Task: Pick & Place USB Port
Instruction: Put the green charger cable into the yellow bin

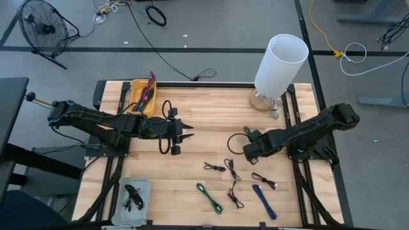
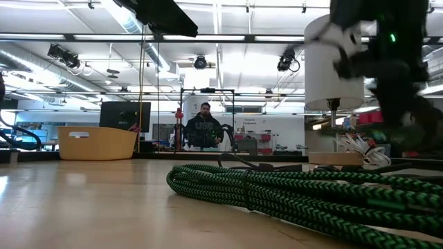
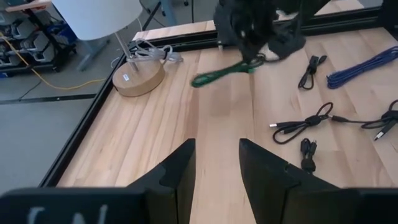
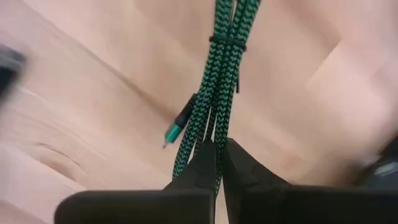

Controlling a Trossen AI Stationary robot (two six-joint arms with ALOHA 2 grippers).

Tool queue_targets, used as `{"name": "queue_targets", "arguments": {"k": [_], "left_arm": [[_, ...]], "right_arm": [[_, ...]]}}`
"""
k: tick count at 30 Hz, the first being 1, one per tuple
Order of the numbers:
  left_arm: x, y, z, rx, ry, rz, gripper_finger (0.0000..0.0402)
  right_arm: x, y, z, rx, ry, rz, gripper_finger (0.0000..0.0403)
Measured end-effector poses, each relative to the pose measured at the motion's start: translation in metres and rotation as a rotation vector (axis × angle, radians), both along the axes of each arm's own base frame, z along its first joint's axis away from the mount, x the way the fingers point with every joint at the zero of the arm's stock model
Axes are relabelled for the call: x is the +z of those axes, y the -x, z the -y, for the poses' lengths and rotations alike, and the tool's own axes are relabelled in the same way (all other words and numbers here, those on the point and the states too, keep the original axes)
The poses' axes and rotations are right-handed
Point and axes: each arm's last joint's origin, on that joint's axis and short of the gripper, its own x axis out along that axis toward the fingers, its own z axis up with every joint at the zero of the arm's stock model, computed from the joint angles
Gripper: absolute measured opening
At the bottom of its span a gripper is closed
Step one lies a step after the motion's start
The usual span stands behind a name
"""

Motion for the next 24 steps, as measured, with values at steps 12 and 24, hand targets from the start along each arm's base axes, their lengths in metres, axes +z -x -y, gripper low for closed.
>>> {"name": "queue_targets", "arguments": {"k": [12, 24], "left_arm": [[0.01, -0.004, 0.001, 0.003, 0.056, 0.118, 0.0128], [0.042, -0.009, 0.005, -0.11, 0.145, 0.456, 0.0128]], "right_arm": [[0.099, -0.057, -0.018, 0.435, 0.408, 0.786, 0.0001], [0.116, -0.088, -0.025, 0.684, 0.619, 0.976, 0.0]]}}
